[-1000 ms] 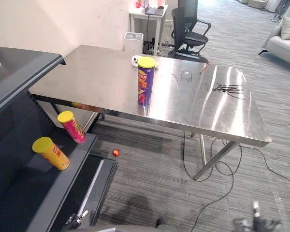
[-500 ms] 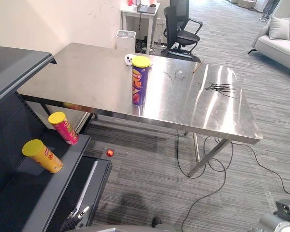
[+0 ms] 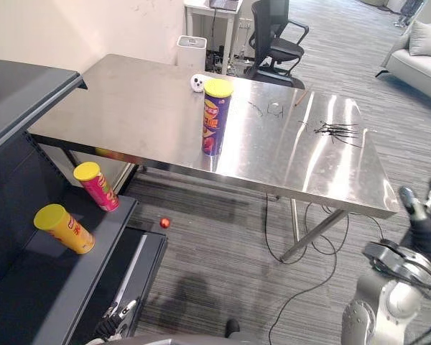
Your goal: Put the gum and the chips on the shelf.
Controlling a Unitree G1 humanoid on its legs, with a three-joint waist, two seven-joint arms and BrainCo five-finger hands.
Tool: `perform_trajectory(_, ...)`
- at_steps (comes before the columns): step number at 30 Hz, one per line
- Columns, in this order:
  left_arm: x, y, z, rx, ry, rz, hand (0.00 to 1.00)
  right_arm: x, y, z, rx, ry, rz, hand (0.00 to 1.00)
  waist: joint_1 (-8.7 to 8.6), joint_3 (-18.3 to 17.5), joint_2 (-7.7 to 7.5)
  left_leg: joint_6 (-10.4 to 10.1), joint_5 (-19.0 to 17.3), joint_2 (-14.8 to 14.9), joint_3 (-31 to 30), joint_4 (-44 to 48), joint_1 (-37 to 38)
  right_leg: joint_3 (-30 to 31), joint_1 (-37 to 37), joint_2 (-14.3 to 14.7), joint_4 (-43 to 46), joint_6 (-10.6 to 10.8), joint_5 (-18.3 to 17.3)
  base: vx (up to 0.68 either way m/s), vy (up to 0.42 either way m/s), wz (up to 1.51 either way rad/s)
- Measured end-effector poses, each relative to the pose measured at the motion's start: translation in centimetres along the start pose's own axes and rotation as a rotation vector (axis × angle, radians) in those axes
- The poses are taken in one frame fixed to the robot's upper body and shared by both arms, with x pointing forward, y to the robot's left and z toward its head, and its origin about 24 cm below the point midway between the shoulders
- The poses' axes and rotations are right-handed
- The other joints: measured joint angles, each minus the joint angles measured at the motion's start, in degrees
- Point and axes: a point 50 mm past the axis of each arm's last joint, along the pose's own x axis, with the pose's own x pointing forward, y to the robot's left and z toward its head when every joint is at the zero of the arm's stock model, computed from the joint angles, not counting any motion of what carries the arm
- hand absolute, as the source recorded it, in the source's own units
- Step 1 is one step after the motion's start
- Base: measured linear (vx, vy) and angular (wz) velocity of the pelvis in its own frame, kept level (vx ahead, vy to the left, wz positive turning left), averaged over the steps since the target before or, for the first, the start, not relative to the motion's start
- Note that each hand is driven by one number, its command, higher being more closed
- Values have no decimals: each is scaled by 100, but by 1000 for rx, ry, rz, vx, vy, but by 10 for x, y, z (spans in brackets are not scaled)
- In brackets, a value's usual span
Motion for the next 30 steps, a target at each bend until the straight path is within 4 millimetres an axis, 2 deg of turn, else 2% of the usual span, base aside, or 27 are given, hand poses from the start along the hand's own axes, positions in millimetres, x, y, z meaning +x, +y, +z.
perform_trajectory(5, 0, 1, 1, 3, -8, 8, 0, 8, 15, -33, 7, 143, 90, 0, 26, 19, 39, 66, 53, -102, -332, -23, -107, -296, 135, -97, -99, 5, 3, 13, 11, 34)
perform_trajectory(10, -1, 6, 2, 14, -17, 29, 0, 11, 20, -53, -5, 229, 105, 0, 37, 44, 100, 95, 114, -173, -525, -40, -196, -484, 174, -164, -141, 9, 6, -4, 4, 23)
perform_trajectory(16, -5, 17, -10, 25, 32, 62, 0, 14, 22, -69, -63, 284, 113, 0, 34, 136, 181, 129, 195, -278, -771, -57, -279, -686, 242, -249, -177, 37, 26, -18, 8, 19)
perform_trajectory(19, -8, 22, -13, 31, 41, 75, 0, 20, 28, -75, -77, 292, 121, 0, 41, 202, 175, 137, 277, -312, -854, -125, -309, -751, 228, -276, -177, 45, 34, -29, 4, 17)
perform_trajectory(26, -7, 21, -10, 68, 39, 57, 0, 36, 50, -85, -81, 313, 179, 0, 76, 408, 210, 126, 388, -327, -1047, -185, -373, -907, 229, -279, -172, 39, 44, -26, -11, 13)
perform_trajectory(30, -6, 20, -9, 71, 34, 52, 0, 44, 56, -85, -84, 310, 189, 0, 94, 493, 242, 128, 403, -335, -1085, -204, -384, -941, 231, -282, -171, 39, 44, 9, 1, 5)
